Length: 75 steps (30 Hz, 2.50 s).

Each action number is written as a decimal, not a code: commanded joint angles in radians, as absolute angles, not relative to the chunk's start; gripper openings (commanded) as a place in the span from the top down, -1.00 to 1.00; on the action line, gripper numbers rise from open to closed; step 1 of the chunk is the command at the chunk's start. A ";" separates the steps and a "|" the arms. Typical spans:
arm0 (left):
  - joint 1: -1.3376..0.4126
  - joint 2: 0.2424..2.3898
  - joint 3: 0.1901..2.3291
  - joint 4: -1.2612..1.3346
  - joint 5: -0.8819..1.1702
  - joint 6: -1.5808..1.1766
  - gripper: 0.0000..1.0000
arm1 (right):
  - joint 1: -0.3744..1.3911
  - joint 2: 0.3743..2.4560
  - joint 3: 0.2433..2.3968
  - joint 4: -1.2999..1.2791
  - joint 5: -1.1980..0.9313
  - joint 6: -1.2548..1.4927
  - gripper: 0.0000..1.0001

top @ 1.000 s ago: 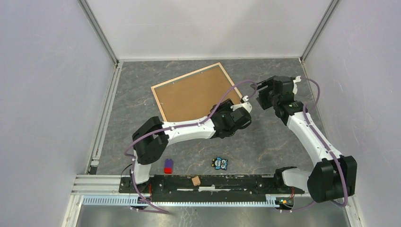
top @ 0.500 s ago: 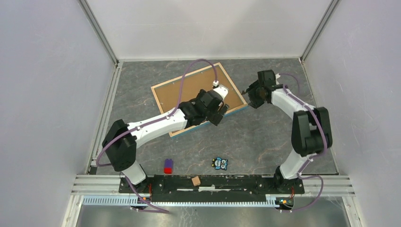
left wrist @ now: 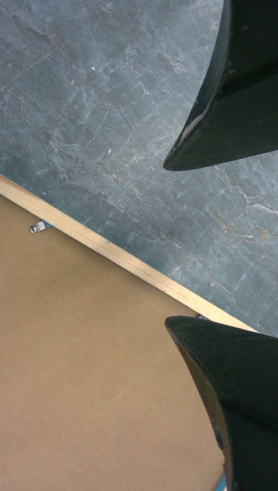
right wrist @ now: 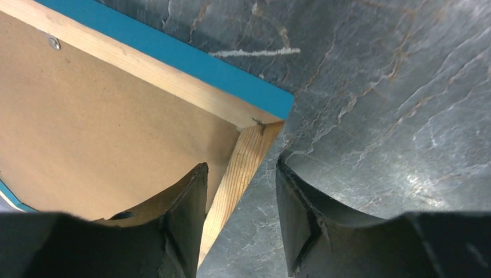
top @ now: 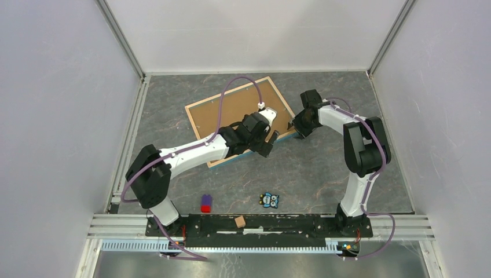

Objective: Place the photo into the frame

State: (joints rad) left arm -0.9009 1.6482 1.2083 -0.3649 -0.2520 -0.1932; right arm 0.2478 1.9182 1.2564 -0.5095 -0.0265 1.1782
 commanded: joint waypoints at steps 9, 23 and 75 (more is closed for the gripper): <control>-0.943 1.824 1.283 -0.327 -0.373 -0.124 -0.99 | 0.264 1.937 1.327 -0.685 0.031 1.326 0.97; -1.060 2.120 1.443 -0.299 -0.868 0.066 -0.95 | 0.263 1.761 1.309 -0.627 -0.081 1.453 1.00; -0.637 2.025 2.059 -0.311 0.208 -0.992 0.95 | 0.070 1.111 1.542 -0.593 0.377 0.326 -0.93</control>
